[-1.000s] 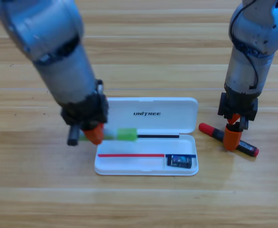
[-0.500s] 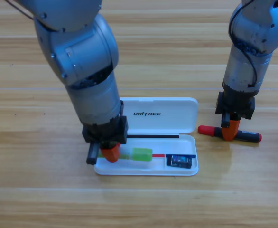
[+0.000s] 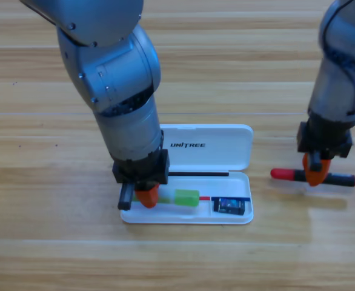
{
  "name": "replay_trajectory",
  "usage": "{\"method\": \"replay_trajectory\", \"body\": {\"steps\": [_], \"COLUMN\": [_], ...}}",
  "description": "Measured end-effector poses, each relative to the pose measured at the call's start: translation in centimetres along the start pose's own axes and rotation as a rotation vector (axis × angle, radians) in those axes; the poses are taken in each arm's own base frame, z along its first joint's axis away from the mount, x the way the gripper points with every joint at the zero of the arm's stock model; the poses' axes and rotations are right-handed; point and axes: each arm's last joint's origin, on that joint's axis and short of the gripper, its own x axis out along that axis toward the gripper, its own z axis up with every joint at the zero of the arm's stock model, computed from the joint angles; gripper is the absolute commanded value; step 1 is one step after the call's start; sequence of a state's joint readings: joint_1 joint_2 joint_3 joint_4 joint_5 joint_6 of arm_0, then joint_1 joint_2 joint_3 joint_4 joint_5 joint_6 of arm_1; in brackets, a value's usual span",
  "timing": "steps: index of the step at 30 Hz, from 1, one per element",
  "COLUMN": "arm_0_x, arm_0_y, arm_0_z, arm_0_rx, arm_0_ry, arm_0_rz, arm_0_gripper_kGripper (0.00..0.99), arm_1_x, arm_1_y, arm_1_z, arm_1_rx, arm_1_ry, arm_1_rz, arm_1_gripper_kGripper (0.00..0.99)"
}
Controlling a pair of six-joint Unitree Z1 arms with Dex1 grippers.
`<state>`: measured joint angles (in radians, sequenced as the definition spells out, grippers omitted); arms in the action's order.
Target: Clean up eraser and pencils
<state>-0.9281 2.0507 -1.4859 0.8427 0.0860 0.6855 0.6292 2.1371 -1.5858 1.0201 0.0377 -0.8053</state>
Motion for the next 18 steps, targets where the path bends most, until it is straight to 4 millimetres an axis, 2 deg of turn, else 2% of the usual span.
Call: {"method": "replay_trajectory", "body": {"steps": [4, 8, 18], "arm_0_x": [0.0, 0.3, 1.3], "arm_0_y": [0.2, 0.4, 0.4], "arm_0_z": [0.3, 0.5, 0.7], "arm_0_rx": [-0.001, -0.002, -0.001], "arm_0_ry": [-0.006, -0.004, 0.015], "arm_0_rz": [0.005, 0.003, -0.012], "arm_0_gripper_kGripper": [0.0, 0.0, 0.0], "arm_1_x": [-2.9, -4.6, -5.8], "arm_1_y": [1.4, 2.7, 5.1], "arm_1_z": [-1.1, -2.0, -1.2], "arm_1_rx": [-0.004, -0.011, -0.073], "arm_1_ry": [-0.038, -0.057, -0.083], "arm_1_rz": [-0.04, -0.06, -0.067], "arm_1_gripper_kGripper": [0.0, 0.0, 0.0]}}
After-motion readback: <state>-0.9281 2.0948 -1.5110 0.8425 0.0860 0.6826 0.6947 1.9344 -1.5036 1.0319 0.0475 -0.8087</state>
